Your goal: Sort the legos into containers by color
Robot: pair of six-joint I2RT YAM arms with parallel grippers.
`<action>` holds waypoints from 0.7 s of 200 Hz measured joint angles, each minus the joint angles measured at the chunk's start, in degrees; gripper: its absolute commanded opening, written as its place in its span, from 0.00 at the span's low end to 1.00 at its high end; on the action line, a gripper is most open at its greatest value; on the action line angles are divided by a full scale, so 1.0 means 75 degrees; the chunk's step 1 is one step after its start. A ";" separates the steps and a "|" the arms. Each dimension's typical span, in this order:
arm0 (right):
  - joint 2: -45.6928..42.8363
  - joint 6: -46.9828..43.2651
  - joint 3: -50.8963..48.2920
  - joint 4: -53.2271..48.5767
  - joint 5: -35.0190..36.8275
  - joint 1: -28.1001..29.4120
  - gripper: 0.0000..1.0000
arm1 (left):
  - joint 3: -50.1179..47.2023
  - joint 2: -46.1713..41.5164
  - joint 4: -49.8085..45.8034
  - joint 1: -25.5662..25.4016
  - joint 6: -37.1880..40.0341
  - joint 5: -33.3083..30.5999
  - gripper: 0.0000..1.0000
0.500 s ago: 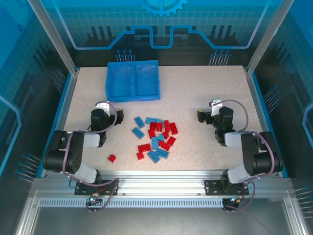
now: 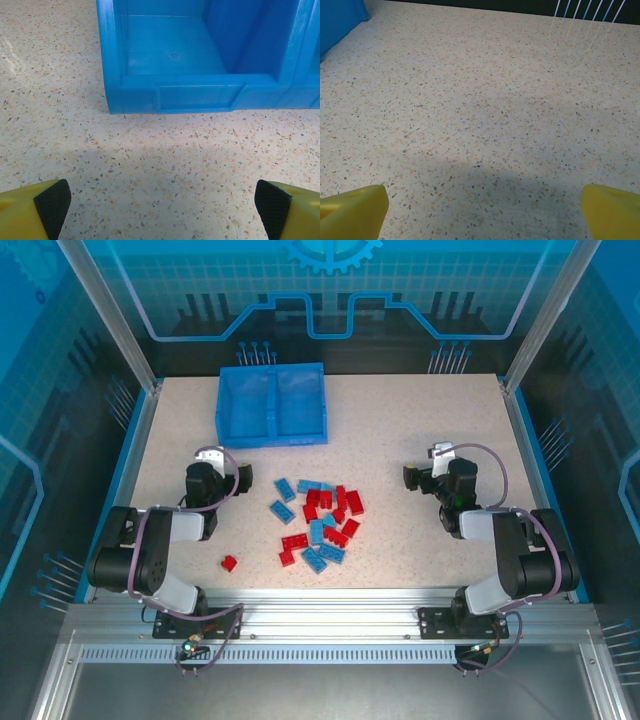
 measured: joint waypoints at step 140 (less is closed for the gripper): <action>-0.2594 0.3057 0.4232 -0.8612 -0.0198 0.1871 1.00 | 0.1903 -0.3421 -0.5668 -0.0898 -0.2381 -0.1338 0.99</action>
